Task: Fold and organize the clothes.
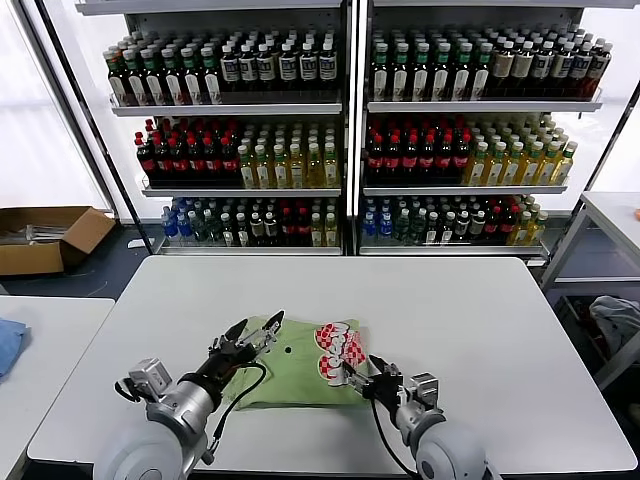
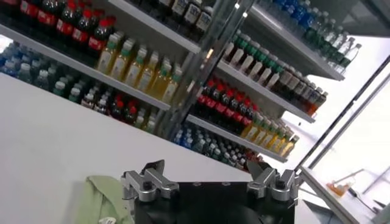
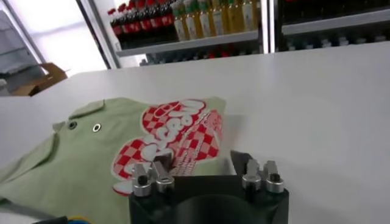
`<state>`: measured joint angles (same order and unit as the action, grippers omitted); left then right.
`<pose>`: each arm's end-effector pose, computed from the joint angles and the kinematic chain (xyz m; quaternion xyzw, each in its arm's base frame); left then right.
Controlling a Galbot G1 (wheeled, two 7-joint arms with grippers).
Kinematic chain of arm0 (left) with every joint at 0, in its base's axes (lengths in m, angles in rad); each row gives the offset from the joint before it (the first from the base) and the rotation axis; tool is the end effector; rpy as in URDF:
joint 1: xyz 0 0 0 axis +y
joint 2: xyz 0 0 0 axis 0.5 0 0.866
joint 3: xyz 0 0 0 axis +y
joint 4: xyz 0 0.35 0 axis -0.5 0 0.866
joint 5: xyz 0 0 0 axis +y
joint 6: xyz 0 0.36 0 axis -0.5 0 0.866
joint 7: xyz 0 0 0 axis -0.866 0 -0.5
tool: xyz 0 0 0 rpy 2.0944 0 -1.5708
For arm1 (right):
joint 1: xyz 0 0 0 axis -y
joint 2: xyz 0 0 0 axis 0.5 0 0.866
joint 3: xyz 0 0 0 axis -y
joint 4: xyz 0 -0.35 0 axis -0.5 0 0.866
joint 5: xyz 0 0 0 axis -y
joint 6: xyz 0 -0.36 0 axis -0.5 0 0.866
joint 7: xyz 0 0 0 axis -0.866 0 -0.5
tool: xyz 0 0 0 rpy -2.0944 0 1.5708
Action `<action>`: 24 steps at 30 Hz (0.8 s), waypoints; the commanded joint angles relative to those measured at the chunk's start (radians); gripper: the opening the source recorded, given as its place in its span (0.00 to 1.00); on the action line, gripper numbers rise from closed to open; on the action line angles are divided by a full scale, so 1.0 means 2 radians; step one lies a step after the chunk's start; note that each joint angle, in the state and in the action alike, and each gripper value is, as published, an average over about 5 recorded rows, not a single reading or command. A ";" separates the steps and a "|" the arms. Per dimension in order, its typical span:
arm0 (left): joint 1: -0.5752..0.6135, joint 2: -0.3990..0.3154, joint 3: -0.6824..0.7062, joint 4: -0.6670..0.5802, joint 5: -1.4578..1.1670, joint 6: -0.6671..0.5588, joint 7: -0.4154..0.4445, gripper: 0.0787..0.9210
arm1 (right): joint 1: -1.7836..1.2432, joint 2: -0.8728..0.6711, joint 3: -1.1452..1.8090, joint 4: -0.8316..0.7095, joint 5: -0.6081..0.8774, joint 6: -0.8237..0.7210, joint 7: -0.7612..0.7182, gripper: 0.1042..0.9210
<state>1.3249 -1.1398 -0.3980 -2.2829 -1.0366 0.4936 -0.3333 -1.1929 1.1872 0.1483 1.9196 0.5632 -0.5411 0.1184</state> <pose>0.2275 0.0169 -0.1881 -0.1532 -0.9421 0.2429 0.1732 0.2741 0.0300 -0.2999 0.2046 -0.9413 -0.0538 0.2631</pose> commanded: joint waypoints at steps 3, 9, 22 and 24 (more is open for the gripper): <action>0.022 -0.003 -0.029 -0.022 -0.008 0.007 0.001 0.88 | 0.029 -0.009 -0.028 -0.007 0.026 -0.013 0.017 0.52; 0.018 -0.019 -0.031 -0.012 -0.017 0.006 -0.005 0.88 | -0.005 -0.045 0.015 0.023 0.009 0.004 -0.047 0.30; 0.010 -0.014 -0.062 0.014 -0.020 0.005 -0.009 0.88 | -0.078 -0.193 0.147 0.020 0.002 0.068 -0.128 0.01; 0.007 -0.014 -0.064 0.023 -0.017 0.004 -0.009 0.88 | -0.081 -0.186 0.149 0.014 -0.022 0.087 -0.128 0.01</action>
<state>1.3423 -1.1663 -0.4959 -2.2745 -1.0707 0.5035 -0.3499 -1.2749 0.9623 0.2989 1.9605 0.5832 -0.4754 -0.0509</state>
